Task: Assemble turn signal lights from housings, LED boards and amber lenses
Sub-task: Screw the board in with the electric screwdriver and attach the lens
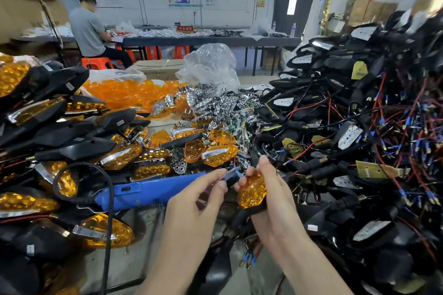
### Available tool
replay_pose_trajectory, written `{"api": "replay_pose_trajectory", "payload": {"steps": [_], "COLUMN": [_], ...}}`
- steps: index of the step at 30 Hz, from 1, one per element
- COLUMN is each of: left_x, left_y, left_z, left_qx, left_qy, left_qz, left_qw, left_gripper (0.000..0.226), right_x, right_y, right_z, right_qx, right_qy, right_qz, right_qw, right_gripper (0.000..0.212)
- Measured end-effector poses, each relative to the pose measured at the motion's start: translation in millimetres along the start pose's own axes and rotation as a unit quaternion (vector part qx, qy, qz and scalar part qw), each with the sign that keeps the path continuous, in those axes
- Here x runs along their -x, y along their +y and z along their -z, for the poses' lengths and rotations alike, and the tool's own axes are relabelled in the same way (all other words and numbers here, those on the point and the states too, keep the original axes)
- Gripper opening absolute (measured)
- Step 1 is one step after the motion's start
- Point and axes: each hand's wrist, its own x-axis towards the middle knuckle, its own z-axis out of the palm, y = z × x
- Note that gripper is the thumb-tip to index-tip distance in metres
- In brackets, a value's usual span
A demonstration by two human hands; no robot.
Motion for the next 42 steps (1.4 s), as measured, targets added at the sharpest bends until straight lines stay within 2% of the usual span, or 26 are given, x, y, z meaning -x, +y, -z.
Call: {"api": "replay_pose_trajectory", "payload": {"steps": [3, 6, 9, 12, 16, 18, 21, 25, 28, 32, 38, 42], "left_x": [3, 5, 3, 1, -1, -1, -2, -2, -3, -3, 0, 0], "left_y": [2, 6, 9, 12, 13, 12, 15, 15, 15, 14, 17, 19], "left_z": [-4, -5, -4, -1, -2, -4, -2, 1, 2, 2, -4, -8], "left_qx": [-0.001, 0.045, 0.089, 0.127, 0.199, 0.264, 0.413, 0.482, 0.496, 0.491, 0.432, 0.417], "left_qy": [-0.015, -0.022, -0.026, -0.040, -0.064, -0.077, -0.086, -0.085, -0.081, -0.089, -0.061, -0.046], "left_qz": [0.001, 0.043, 0.068, 0.093, 0.140, 0.175, 0.235, 0.277, 0.307, 0.317, 0.272, 0.262], "left_qw": [1.000, 0.998, 0.993, 0.987, 0.968, 0.945, 0.876, 0.827, 0.808, 0.807, 0.858, 0.869], "left_gripper": [0.031, 0.036, 0.026, 0.027, 0.030, 0.041, 0.043, 0.030, 0.027, 0.029, 0.028, 0.026], "right_x": [1, 1, 2, 1, 1, 3, 5, 6, 4, 3, 4, 5], "right_y": [2, 1, -1, -2, -4, -5, -9, -9, -8, -8, -9, -8], "right_z": [0, 1, 2, 3, 6, 6, 4, 3, 4, 5, 4, 4], "right_qx": [-0.005, -0.004, 0.008, 0.015, 0.014, 0.020, 0.024, 0.011, 0.008, 0.014, 0.020, 0.021], "right_qy": [-0.005, -0.009, -0.010, -0.002, -0.014, -0.014, -0.013, -0.019, -0.018, -0.025, -0.031, -0.034], "right_qz": [-0.001, -0.009, -0.009, -0.007, -0.034, -0.044, -0.036, -0.029, -0.027, -0.019, -0.020, -0.016], "right_qw": [1.000, 1.000, 1.000, 1.000, 0.999, 0.999, 0.999, 0.999, 0.999, 0.999, 0.999, 0.999], "right_gripper": [0.022, 0.021, 0.021, 0.020, 0.033, 0.037, 0.030, 0.026, 0.024, 0.023, 0.030, 0.027]}}
